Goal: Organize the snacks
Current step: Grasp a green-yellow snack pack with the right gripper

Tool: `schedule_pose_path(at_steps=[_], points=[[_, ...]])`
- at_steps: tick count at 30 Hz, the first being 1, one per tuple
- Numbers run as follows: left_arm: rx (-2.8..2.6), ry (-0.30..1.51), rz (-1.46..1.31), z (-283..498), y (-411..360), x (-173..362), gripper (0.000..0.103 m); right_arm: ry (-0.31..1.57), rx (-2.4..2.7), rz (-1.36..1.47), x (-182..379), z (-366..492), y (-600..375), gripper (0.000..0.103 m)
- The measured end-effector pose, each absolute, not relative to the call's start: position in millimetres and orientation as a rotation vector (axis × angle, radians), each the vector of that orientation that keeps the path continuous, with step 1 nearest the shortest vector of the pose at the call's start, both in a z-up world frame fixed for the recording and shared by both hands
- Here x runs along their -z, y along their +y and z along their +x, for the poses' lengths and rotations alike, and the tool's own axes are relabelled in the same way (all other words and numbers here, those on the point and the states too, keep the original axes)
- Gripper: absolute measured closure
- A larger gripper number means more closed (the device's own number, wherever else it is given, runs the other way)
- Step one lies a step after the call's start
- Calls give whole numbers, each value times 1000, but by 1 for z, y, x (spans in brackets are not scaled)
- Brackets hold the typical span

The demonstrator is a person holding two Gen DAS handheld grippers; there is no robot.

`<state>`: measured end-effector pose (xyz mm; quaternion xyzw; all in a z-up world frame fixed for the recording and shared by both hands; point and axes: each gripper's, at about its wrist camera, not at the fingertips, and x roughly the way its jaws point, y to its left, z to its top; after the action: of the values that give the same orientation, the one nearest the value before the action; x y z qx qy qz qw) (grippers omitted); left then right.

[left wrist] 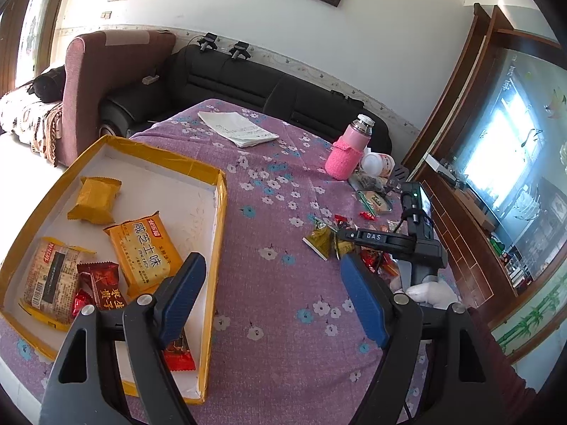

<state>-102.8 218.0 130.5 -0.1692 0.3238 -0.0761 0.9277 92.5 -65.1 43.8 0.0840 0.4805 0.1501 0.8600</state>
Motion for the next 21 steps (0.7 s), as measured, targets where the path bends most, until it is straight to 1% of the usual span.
schedule_pose_path(at_steps=[3,7,9,11,13,14,19,20,21], points=[[167,678,-362,-99,217,-128,24,1086,-414,199,-40,75,-62,61],[174,692,-353,-96,212,-125,24,1079,-429,172,-50,45,-66,57],[183,699,-353,-93,208,-123,24,1028,-414,150,-59,29,-68,51],[192,708,-347,-88,202,-122,24,972,-415,131,-65,16,-69,34],[210,718,-342,-80,194,-122,24,931,-410,95,-66,8,-61,27],[219,723,-337,-75,190,-122,24,927,-408,77,-64,9,-57,26],[245,768,-305,-41,166,-118,25,929,-364,23,-42,19,-37,27],[242,781,-305,-33,163,-115,25,939,-368,44,-38,21,-39,43],[244,800,-311,-25,159,-111,25,958,-384,77,-34,24,-41,56]])
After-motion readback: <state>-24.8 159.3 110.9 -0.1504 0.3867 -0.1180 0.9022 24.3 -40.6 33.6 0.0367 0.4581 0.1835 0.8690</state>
